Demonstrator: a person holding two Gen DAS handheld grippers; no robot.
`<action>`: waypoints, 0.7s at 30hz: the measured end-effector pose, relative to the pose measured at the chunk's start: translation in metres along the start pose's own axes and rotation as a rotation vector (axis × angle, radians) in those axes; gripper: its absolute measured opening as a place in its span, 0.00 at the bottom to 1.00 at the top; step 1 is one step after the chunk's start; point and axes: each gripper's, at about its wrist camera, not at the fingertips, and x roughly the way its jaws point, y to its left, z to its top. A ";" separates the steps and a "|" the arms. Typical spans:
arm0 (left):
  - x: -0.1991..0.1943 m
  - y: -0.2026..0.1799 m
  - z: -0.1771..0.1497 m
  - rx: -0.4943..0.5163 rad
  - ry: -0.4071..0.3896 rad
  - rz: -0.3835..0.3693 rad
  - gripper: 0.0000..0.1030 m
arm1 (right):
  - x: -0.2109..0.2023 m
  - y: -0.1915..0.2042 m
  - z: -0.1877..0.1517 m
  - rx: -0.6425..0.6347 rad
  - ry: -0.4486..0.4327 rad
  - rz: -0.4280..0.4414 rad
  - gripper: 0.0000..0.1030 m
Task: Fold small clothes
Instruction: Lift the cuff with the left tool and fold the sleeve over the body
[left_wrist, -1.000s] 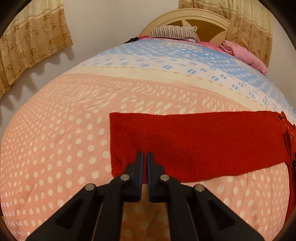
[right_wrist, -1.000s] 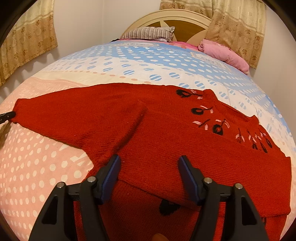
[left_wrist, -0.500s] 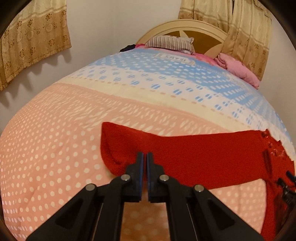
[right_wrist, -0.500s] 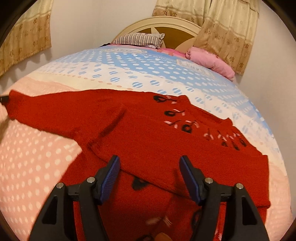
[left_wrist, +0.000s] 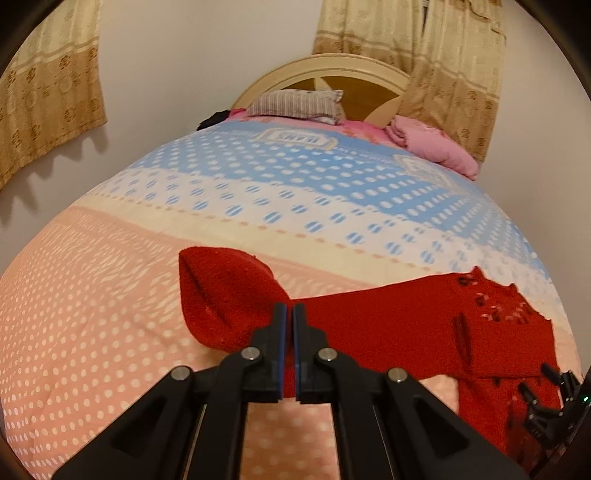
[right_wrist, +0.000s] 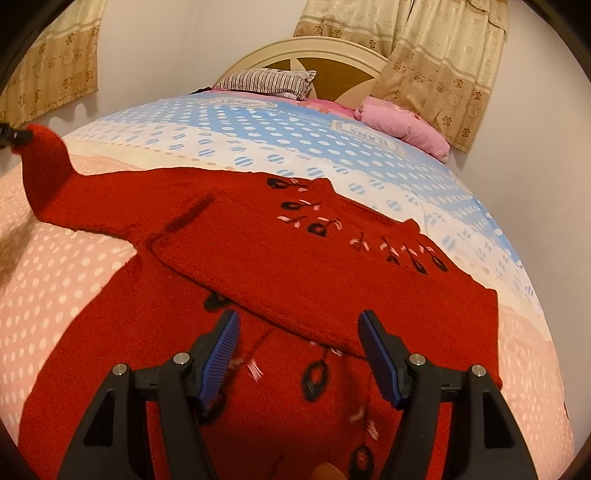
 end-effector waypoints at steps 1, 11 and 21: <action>-0.002 -0.005 0.001 0.005 -0.003 -0.007 0.03 | -0.001 -0.003 -0.002 0.002 0.001 -0.003 0.65; -0.009 -0.056 0.010 0.034 -0.009 -0.075 0.03 | -0.010 -0.029 -0.019 0.022 0.005 -0.016 0.65; -0.017 -0.100 0.025 0.016 -0.018 -0.136 0.03 | -0.011 -0.046 -0.034 0.038 0.021 -0.012 0.65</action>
